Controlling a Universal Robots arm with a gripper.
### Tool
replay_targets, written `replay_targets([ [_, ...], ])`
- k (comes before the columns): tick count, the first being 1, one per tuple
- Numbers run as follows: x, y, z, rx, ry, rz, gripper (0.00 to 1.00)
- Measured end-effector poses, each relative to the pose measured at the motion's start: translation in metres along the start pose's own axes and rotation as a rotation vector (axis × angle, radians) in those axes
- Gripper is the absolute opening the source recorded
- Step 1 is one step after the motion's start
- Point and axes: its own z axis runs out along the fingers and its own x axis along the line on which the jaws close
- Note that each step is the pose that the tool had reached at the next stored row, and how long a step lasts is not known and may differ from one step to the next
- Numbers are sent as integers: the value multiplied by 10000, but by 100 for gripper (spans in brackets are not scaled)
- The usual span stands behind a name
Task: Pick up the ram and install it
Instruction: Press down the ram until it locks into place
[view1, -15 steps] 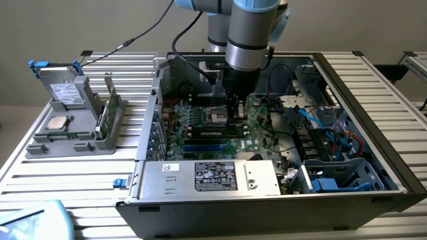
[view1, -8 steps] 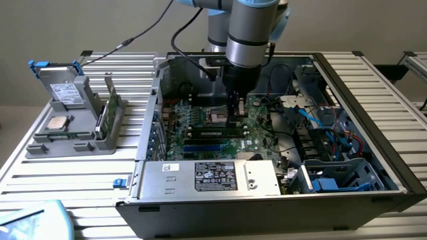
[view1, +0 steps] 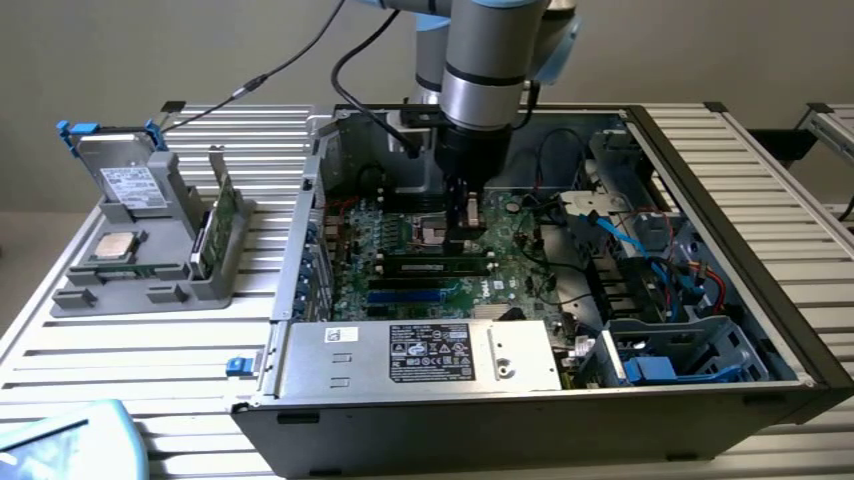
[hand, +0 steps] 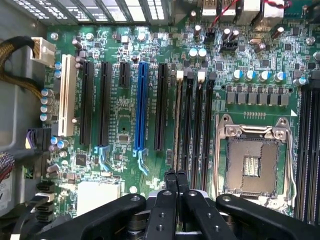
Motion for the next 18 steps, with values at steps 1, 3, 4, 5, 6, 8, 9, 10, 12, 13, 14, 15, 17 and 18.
replay_targets([
  [1, -1, 22, 2, 2, -1, 0, 10],
  [3, -4, 68, 5, 5, 0, 2, 10],
  [4, -5, 91, 7, 7, -1, 1, 10],
  [5, -7, 113, 9, 8, 0, 1, 10],
  [6, -9, 135, 11, 10, -1, 1, 10],
  [8, -12, 177, 15, 13, -1, 2, 10],
  [9, -13, 196, 17, 13, 0, 3, 10],
  [10, -14, 213, 18, 14, 0, 2, 10],
  [12, -15, 246, 21, 14, 0, 2, 10],
  [13, -16, 259, 22, 13, 0, 2, 10],
  [14, -17, 267, 23, 13, 0, 2, 10],
  [15, -17, 272, 23, 13, 0, 2, 10],
  [17, -17, 278, 24, 13, 1, 2, 10],
  [18, -18, 281, 30, 14, -1, 2, 10],
])
